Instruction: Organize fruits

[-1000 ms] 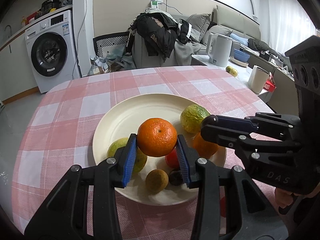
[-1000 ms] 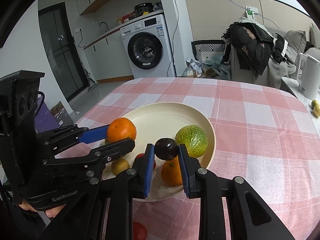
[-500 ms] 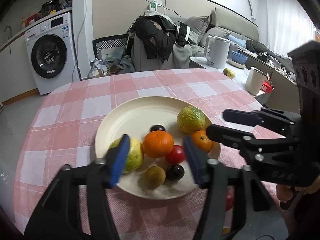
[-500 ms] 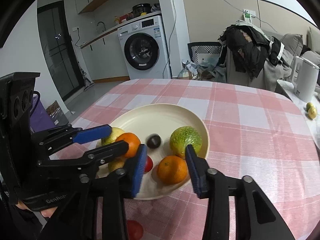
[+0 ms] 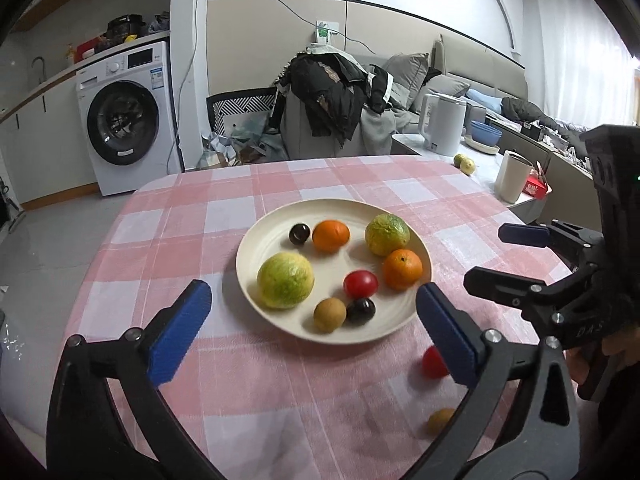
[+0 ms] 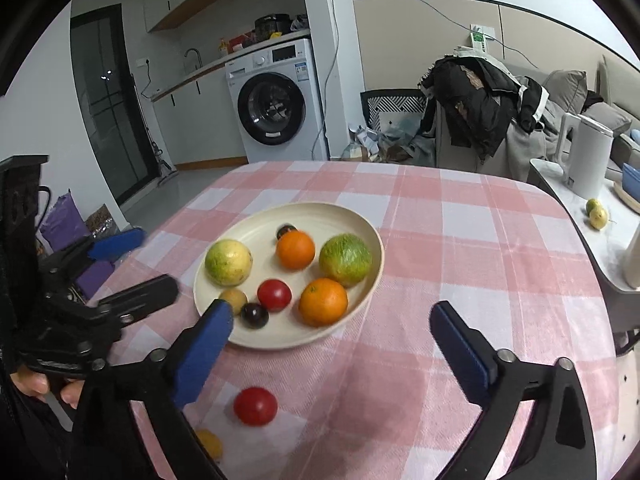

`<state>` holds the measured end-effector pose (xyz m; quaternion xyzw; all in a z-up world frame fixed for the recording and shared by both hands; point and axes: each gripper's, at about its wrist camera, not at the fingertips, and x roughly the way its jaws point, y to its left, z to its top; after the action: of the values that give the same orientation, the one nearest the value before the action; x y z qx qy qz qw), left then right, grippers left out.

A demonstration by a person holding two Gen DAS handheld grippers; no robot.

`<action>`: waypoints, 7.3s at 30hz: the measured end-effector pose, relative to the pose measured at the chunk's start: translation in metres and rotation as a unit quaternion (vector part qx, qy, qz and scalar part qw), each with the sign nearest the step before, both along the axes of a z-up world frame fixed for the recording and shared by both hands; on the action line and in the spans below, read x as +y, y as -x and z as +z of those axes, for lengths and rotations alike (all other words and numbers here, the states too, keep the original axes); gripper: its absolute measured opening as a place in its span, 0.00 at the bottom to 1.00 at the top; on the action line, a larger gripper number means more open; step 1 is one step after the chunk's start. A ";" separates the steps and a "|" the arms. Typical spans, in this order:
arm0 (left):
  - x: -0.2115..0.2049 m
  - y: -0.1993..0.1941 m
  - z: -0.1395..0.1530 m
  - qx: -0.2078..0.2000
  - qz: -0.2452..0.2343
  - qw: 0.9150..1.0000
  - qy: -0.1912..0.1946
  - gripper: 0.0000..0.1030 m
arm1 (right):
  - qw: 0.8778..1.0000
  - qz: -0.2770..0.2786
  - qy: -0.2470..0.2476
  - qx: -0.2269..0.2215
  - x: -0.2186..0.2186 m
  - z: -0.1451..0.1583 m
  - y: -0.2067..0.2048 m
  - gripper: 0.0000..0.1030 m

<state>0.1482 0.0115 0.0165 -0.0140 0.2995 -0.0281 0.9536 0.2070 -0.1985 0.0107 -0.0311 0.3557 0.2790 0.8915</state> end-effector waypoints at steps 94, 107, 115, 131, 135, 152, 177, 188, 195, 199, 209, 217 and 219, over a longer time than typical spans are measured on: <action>-0.053 0.034 -0.056 0.112 -0.126 0.986 0.011 0.23 | 0.995 0.020 0.059 0.082 -0.006 -0.049 0.030 0.99; -0.023 0.031 -0.044 0.094 -0.061 0.994 -0.003 0.23 | 0.989 0.079 0.089 0.083 0.029 -0.057 0.042 0.75; -0.015 0.029 -0.044 0.095 -0.051 0.994 0.005 0.23 | 0.987 0.091 0.114 0.064 0.046 -0.059 0.044 0.60; -0.006 0.027 -0.043 0.090 -0.035 0.995 0.014 0.23 | 0.987 0.103 0.112 0.052 0.053 -0.058 0.047 0.31; -0.004 0.028 -0.041 0.086 -0.031 0.996 0.016 0.23 | 0.988 0.105 0.108 0.042 0.052 -0.053 0.050 0.31; -0.001 0.020 -0.018 0.052 -0.024 0.998 0.024 0.23 | 0.996 0.076 0.046 0.001 0.036 -0.013 0.035 0.31; 0.003 0.015 -0.047 0.113 -0.047 0.992 0.039 0.28 | 0.997 0.064 0.031 0.022 0.035 -0.019 0.016 0.31; -0.011 0.013 -0.068 0.136 -0.067 0.988 0.023 0.23 | 0.997 0.067 0.031 0.023 0.036 -0.021 0.016 0.31; -0.015 -0.002 -0.041 0.096 -0.064 0.993 0.028 0.23 | 0.997 0.063 0.026 0.027 0.034 -0.024 0.012 0.31; -0.016 -0.019 -0.035 0.087 -0.062 0.994 0.029 0.24 | 0.997 0.063 0.025 0.030 0.035 -0.025 0.010 0.31; -0.019 -0.053 -0.037 0.083 -0.048 0.995 0.016 0.24 | 0.997 0.069 0.027 0.035 0.047 -0.029 0.000 0.31; -0.024 -0.063 -0.042 0.077 -0.046 0.996 0.007 0.24 | 0.997 0.065 0.033 0.035 0.050 -0.032 -0.005 0.31; -0.023 -0.064 -0.043 0.081 -0.043 0.996 0.006 0.24 | 0.997 0.066 0.035 0.036 0.051 -0.032 -0.005 0.32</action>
<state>0.2124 -0.0119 -0.0267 -0.0095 0.3761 -0.0698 0.9239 0.2122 -0.1477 -0.0211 -0.0754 0.3941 0.3259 0.8560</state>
